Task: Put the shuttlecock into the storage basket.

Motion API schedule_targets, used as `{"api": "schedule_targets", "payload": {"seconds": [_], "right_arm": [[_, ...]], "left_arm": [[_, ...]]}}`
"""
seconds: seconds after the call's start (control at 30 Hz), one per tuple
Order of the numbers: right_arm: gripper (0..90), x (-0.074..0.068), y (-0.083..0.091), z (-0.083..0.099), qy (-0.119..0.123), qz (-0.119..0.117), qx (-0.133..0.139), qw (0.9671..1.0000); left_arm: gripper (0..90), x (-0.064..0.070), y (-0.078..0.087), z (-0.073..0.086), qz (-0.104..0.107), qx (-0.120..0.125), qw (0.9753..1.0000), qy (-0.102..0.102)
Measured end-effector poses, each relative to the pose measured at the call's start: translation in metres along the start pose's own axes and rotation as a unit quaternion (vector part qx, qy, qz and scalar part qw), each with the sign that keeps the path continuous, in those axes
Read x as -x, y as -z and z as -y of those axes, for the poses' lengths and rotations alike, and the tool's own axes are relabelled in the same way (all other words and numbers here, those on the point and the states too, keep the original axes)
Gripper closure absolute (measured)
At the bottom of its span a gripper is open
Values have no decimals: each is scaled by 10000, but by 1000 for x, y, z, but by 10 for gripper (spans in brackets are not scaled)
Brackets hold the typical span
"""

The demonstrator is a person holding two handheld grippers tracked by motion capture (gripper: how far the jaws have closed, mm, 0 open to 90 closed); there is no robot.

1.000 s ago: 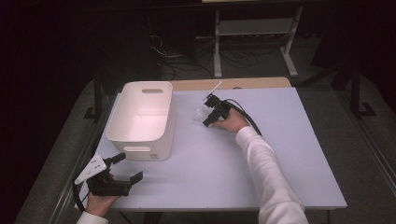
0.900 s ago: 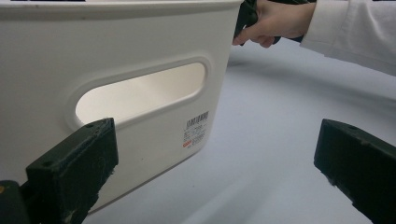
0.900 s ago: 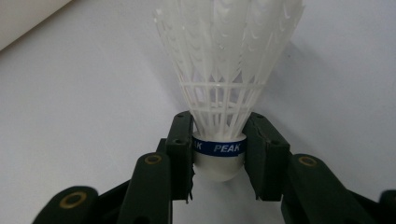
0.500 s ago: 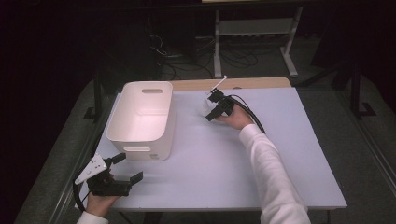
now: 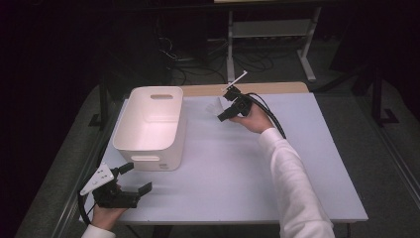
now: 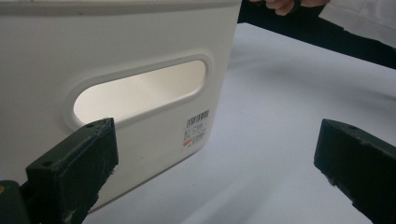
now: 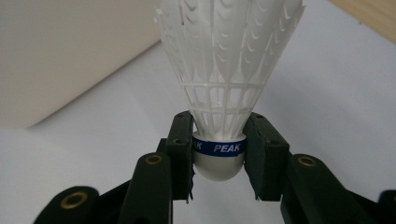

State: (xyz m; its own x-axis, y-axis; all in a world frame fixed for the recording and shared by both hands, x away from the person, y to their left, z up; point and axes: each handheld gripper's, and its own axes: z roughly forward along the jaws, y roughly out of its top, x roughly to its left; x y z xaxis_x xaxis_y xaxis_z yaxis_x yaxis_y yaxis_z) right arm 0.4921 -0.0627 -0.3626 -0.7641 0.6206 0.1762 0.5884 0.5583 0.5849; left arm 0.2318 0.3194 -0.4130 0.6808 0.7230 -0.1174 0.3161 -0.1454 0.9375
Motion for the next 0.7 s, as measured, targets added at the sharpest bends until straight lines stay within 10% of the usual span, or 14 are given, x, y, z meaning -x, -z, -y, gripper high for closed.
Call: {"api": "schedule_targets", "payload": {"seconds": [0.7], "right_arm": [[639,-27,42,-24,237,-94,166,9995]], "left_arm": [[0,0,-2,1,-12,37,10000,26]]}}
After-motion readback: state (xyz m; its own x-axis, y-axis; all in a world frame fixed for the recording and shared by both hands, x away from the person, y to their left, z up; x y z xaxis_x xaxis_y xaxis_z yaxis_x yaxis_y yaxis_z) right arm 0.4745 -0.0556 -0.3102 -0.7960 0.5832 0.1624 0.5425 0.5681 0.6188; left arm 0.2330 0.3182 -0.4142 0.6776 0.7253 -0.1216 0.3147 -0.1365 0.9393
